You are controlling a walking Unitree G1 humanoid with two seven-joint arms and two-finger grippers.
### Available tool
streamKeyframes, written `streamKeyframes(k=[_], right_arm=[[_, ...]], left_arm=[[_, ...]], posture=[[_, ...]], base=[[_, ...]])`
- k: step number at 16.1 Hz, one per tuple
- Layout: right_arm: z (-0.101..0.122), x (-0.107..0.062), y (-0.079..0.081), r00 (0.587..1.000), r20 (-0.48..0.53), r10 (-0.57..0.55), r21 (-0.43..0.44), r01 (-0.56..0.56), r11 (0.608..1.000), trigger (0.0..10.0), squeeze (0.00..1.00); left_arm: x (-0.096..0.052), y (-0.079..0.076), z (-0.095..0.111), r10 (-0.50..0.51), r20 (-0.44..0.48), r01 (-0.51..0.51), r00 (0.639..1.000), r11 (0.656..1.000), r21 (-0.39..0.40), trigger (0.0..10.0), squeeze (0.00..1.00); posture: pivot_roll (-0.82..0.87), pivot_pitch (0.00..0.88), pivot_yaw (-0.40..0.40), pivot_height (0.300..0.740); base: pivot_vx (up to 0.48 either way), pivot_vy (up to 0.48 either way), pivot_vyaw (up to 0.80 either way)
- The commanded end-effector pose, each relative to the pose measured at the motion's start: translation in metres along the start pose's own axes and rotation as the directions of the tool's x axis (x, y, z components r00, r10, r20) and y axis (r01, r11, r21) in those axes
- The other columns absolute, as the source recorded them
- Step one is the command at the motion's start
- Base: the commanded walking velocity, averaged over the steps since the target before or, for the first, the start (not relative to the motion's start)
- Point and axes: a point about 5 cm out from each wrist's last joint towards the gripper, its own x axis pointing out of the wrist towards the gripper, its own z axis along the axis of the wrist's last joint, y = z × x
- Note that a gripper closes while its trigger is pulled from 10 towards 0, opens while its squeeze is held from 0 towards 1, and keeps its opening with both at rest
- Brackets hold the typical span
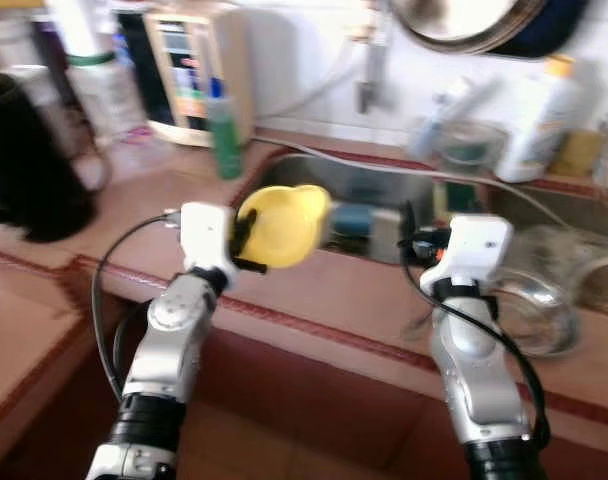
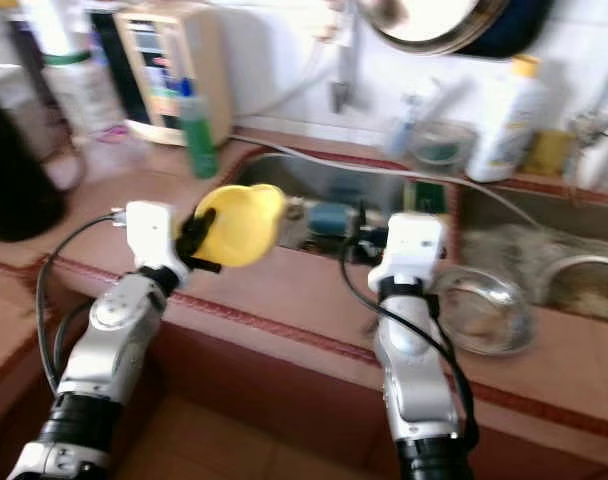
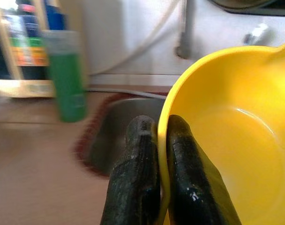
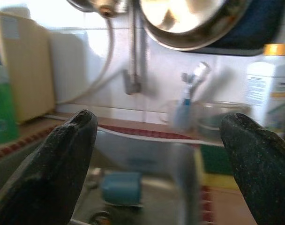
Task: Kitchen organization
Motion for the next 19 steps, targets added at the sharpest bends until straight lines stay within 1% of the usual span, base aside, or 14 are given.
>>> streamKeyframes(k=[1,4,6,8,10,11,14,19], right_arm=[[0.0008,0.0027,-0.0078,1.0,-0.001,-0.023,-0.008,0.023,1.0,10.0,0.0],[-0.0002,0.0032,-0.0083,1.0,-0.009,-0.028,0.006,0.028,1.0,10.0,0.0],[-0.0004,0.0025,-0.0071,1.0,-0.012,-0.016,0.007,0.016,1.0,10.0,0.0],[-0.0011,0.0021,-0.0068,1.0,-0.016,-0.012,0.001,0.012,1.0,10.0,0.0],[-0.0018,0.0023,-0.0072,1.0,-0.019,-0.01,-0.002,0.01,1.0,10.0,0.0],[-0.0002,0.0014,-0.0062,1.0,0.001,0.0,0.001,0.0,1.0,10.0,0.0],[0.0042,0.0003,-0.0024,0.999,0.028,0.031,-0.005,-0.031,1.0,10.0,0.0],[0.003,-0.0014,-0.0045,0.999,0.022,0.033,-0.011,-0.033,0.999,10.0,0.0]], left_arm=[[0.0038,-0.0083,0.0083,-0.024,0.035,0.023,0.999,1.0,0.011,10.0,0.0],[0.0019,-0.0082,0.007,-0.035,0.025,0.035,0.999,0.999,0.01,10.0,0.0],[0.0008,-0.0084,0.0054,-0.055,0.011,0.055,0.998,0.998,-0.011,10.0,0.0],[-0.0004,-0.0084,0.0064,-0.064,0.018,0.064,0.998,0.998,-0.02,10.0,0.0],[-0.0004,-0.0068,0.0063,-0.053,0.015,0.054,0.998,0.998,-0.026,10.0,0.0],[-0.0007,-0.0055,0.0062,-0.051,0.013,0.051,0.999,0.998,-0.027,10.0,0.0],[-0.0018,-0.0044,0.006,-0.061,0.005,0.061,0.998,0.998,-0.027,10.0,0.0],[-0.0022,-0.0041,0.0056,-0.061,-0.001,0.061,0.998,0.998,-0.028,10.0,0.0]], posture=[[-0.18,0.0,0.054,0.74],[-0.18,0.0,0.052,0.74],[-0.18,0.0,0.049,0.74],[-0.18,0.0,0.047,0.74],[-0.18,0.0,0.045,0.74],[-0.18,0.0,0.045,0.74],[-0.18,0.0,0.044,0.74],[-0.18,0.0,0.045,0.74]], base=[[0.0,0.0,-0.8],[0.0,0.0,-0.77],[0.0,0.0,-0.73],[0.0,0.0,-0.73],[0.0,0.0,-0.73],[0.0,0.0,-0.73],[0.0,0.0,0.0],[0.0,0.0,0.0]])
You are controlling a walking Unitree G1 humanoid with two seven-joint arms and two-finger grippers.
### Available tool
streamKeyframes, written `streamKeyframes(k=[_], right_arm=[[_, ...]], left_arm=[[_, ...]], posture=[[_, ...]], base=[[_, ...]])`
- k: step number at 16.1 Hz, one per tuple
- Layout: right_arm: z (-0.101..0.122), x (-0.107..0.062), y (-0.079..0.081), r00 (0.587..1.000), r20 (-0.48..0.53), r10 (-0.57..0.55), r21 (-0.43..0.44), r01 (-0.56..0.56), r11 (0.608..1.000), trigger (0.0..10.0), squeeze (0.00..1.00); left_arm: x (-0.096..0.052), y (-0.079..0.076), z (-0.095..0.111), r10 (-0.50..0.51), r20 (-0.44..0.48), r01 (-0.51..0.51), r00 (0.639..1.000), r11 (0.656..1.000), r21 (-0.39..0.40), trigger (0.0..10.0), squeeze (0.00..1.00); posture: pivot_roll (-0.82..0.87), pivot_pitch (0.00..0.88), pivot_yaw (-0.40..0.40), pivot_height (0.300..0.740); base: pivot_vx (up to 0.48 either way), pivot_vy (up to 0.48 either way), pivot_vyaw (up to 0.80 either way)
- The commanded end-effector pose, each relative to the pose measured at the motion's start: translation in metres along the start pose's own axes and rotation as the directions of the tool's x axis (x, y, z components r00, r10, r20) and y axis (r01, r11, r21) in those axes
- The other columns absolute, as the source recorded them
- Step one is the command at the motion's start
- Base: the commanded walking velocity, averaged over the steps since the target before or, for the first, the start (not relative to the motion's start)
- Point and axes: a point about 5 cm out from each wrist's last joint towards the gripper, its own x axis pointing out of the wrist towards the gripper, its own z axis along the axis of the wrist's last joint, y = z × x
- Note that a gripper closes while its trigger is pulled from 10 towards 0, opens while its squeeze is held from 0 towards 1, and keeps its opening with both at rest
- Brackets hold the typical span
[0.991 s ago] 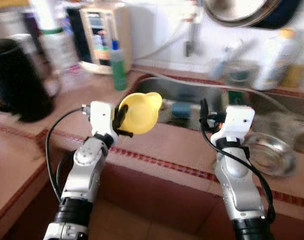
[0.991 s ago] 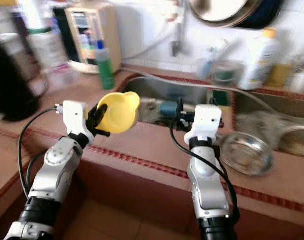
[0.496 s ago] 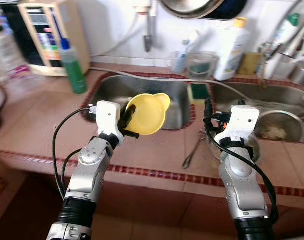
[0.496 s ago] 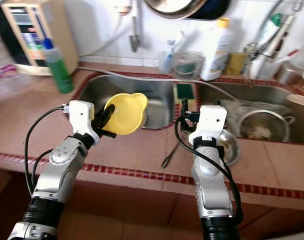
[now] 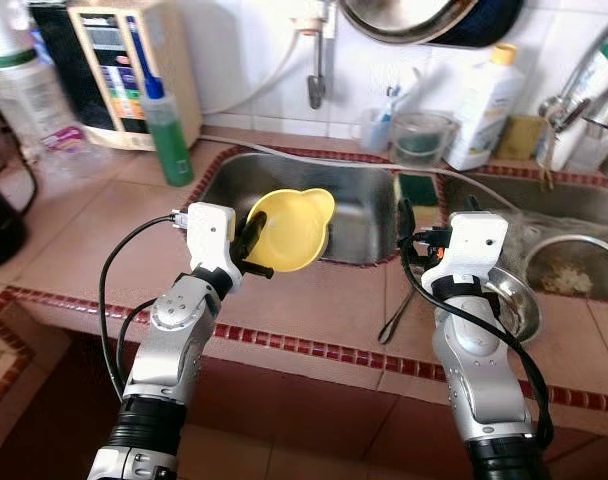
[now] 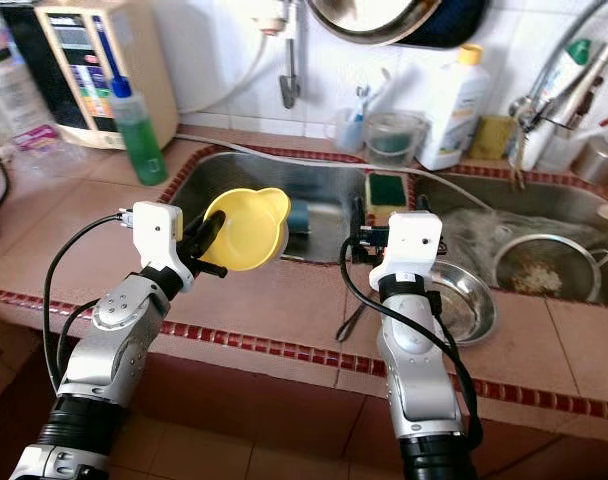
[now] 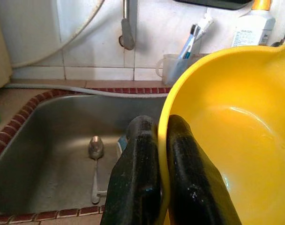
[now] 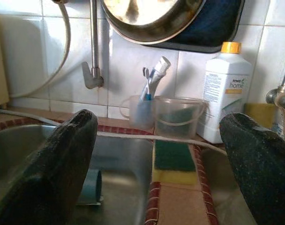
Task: Kitchen organization
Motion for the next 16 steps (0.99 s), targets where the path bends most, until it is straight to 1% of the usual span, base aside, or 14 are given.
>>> streamKeyframes(k=[1,5,16], right_arm=[[0.0034,-0.0012,-0.0035,1.0,0.016,-0.005,-0.004,0.005,1.0,10.0,0.0],[0.0032,-0.0016,-0.0038,1.0,0.013,-0.007,-0.014,0.007,1.0,10.0,0.0],[0.0023,-0.002,-0.006,1.0,0.005,-0.014,-0.011,0.014,1.0,10.0,0.0]], left_arm=[[-0.0009,-0.0007,0.0051,-0.005,0.017,0.005,1.0,1.0,0.005,10.0,0.0],[-0.001,-0.0023,0.0043,-0.016,0.011,0.016,1.0,1.0,0.0,10.0,0.0],[-0.0034,-0.0027,0.0048,-0.023,0.006,0.023,1.0,1.0,-0.007,10.0,0.0]], posture=[[-0.18,0.0,0.045,0.74],[-0.18,0.0,0.045,0.74],[-0.18,0.0,0.045,0.74]], base=[[0.0,0.0,0.0],[0.0,0.0,0.0],[0.289,0.0,0.0]])
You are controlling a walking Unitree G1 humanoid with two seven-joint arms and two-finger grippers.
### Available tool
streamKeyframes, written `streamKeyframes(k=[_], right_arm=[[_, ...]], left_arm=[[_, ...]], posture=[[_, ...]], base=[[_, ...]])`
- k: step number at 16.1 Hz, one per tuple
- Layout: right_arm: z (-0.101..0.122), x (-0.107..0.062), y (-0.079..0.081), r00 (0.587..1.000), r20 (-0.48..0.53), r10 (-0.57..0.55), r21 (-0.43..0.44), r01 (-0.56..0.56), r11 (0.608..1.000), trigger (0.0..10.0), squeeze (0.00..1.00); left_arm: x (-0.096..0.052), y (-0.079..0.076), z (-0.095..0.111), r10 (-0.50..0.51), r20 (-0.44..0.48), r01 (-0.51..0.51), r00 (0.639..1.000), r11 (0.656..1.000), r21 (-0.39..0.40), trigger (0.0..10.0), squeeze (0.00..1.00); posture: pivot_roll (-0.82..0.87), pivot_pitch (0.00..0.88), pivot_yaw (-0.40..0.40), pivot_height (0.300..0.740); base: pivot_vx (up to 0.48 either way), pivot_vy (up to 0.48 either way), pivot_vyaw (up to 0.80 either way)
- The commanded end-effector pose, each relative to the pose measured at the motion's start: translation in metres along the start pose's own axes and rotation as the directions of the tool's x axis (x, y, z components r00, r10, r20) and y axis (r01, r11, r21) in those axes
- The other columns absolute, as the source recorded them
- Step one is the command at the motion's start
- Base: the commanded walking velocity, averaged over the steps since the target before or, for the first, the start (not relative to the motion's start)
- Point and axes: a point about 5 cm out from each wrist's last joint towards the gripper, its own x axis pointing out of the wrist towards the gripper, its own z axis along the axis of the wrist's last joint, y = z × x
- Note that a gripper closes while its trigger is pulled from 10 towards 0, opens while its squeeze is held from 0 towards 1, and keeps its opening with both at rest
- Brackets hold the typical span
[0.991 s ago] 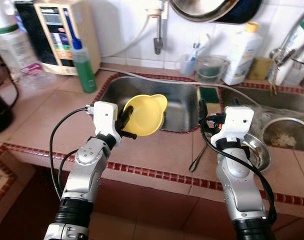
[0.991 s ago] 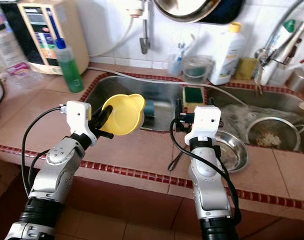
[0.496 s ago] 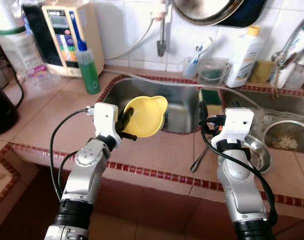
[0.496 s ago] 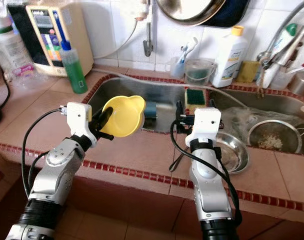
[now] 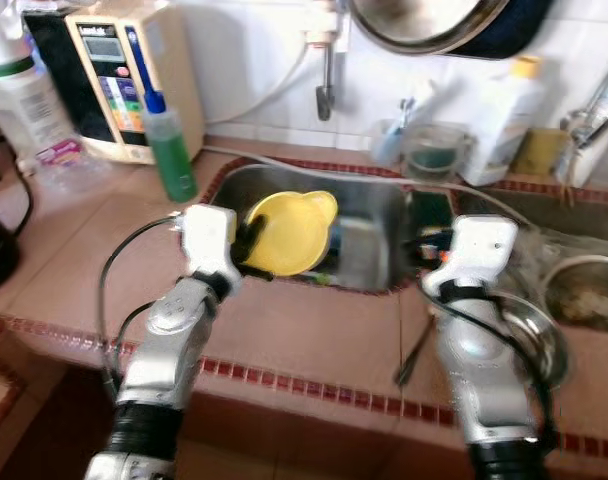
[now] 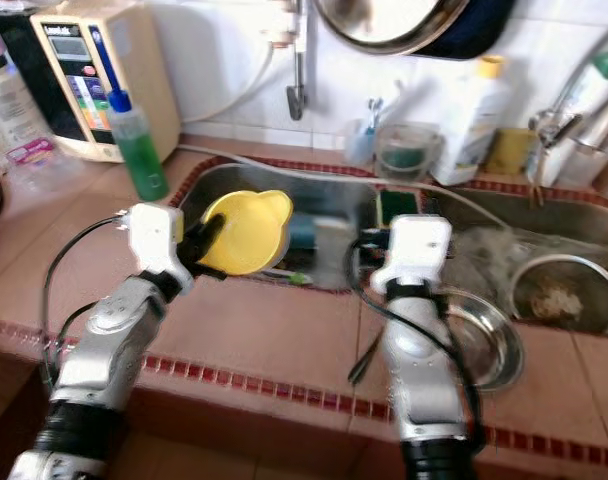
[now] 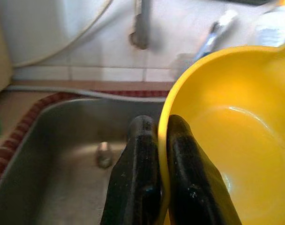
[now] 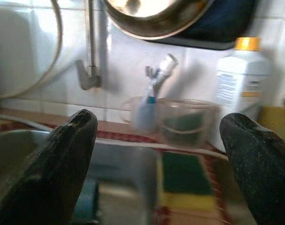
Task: Kitchen organization
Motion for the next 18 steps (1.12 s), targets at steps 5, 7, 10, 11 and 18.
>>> streamKeyframes(k=[5,7,10,11,18], right_arm=[[0.003,0.0,-0.01,1.0,0.004,-0.027,-0.009,0.027,1.0,10.0,0.0],[0.003,0.0,-0.01,1.0,0.003,-0.024,-0.01,0.024,1.0,10.0,0.0],[-0.008,-0.003,-0.012,0.996,-0.077,-0.033,-0.025,0.031,0.999,10.0,0.0],[-0.012,-0.004,-0.012,0.993,-0.11,-0.041,-0.028,0.039,0.999,10.0,0.0],[-0.021,-0.034,-0.016,0.978,-0.207,-0.026,-0.045,0.017,0.999,10.0,0.0]], left_arm=[[0.004,-0.009,0.008,-0.036,0.025,0.036,0.999,0.999,0.0,10.0,0.0],[0.004,-0.009,0.008,-0.036,0.024,0.036,0.999,0.999,0.001,10.0,0.0],[0.004,-0.006,0.005,-0.009,0.0,0.009,1.0,0.999,0.044,10.0,0.0],[0.005,-0.002,0.003,-0.005,-0.037,0.008,0.999,0.997,0.072,10.0,0.0],[0.017,0.03,-0.005,0.029,-0.205,0.016,0.978,0.976,0.217,10.0,0.0]], posture=[[-0.18,0.0,0.045,0.74],[-0.18,0.0,0.047,0.74],[-0.18,0.0,0.057,0.74],[-0.19,0.008,0.063,0.74],[-0.23,0.065,0.138,0.74]], base=[[0.302,0.0,0.0],[0.304,0.0,0.0],[0.0,0.0,0.0],[0.0,0.0,0.0],[0.0,0.0,0.0]])
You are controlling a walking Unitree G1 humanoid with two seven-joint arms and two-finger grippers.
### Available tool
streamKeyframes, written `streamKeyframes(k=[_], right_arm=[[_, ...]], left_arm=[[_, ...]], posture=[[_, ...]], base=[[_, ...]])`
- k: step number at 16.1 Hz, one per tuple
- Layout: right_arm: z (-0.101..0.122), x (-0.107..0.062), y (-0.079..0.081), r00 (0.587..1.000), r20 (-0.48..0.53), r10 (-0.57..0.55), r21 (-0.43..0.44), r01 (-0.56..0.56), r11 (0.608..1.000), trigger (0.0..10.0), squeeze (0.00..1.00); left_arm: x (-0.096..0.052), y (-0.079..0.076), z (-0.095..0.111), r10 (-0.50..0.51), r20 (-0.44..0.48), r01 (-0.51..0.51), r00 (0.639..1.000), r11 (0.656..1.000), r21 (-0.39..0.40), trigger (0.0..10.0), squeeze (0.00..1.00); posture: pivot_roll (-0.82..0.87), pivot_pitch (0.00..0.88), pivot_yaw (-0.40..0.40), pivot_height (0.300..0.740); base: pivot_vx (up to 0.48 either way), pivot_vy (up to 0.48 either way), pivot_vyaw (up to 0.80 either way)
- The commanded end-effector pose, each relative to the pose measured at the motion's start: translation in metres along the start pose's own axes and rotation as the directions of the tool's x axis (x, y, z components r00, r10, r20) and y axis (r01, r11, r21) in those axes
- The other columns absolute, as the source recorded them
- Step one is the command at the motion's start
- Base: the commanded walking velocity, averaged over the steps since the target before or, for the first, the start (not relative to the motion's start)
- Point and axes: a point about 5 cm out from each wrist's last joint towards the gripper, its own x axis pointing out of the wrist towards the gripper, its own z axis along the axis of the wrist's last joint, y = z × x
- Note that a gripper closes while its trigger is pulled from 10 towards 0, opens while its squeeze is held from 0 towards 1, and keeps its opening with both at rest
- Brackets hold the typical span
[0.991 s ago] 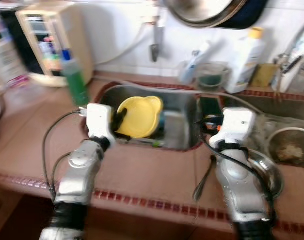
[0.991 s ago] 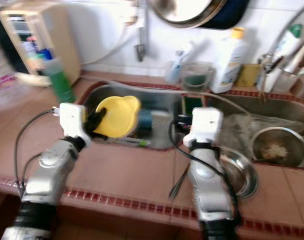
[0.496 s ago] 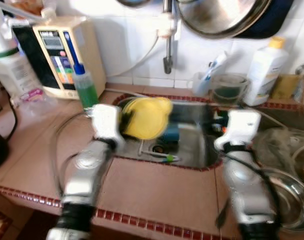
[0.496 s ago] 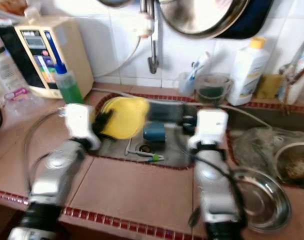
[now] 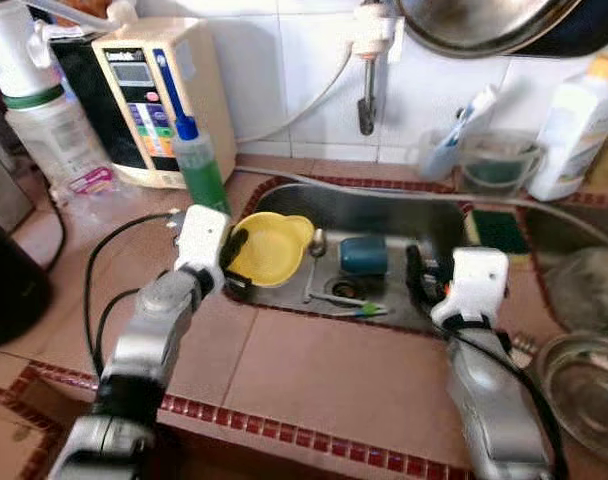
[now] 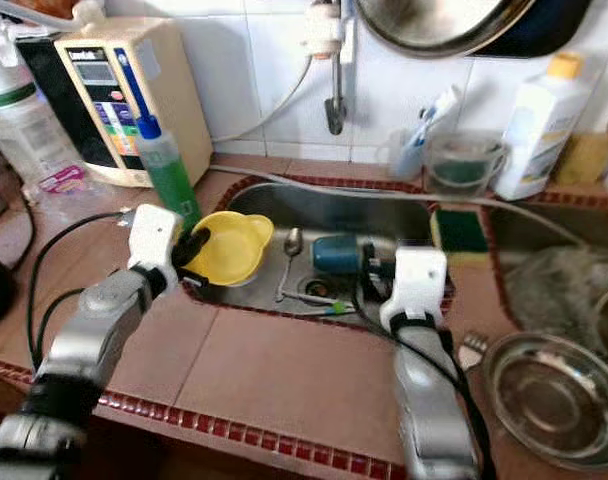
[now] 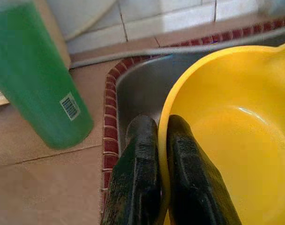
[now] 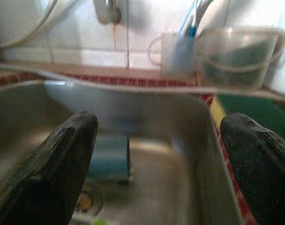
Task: Kitchen organization
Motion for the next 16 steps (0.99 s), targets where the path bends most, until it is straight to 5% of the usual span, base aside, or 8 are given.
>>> streamKeyframes(k=[1,6,16], right_arm=[[0.004,-0.007,-0.002,1.0,-0.003,0.019,-0.009,-0.019,1.0,10.0,0.0],[0.01,-0.04,-0.015,0.997,-0.057,0.057,0.018,-0.056,0.998,10.0,0.0],[0.045,-0.049,-0.016,0.965,0.001,0.264,0.138,-0.261,0.955,10.0,0.0]], left_arm=[[0.005,0.007,0.004,0.012,-0.01,-0.012,1.0,0.999,0.039,10.0,0.0],[0.024,0.011,0.01,0.007,-0.048,-0.004,0.999,0.998,0.059,10.0,0.0],[0.038,0.004,0.018,0.005,-0.028,-0.003,1.0,0.998,0.07,10.0,0.0]], posture=[[-0.25,0.08,0.159,0.74],[-0.28,0.113,0.2,0.74],[-0.3,0.122,0.21,0.74]], base=[[0.0,0.0,0.0],[0.0,0.0,0.0],[0.0,0.0,0.0]])
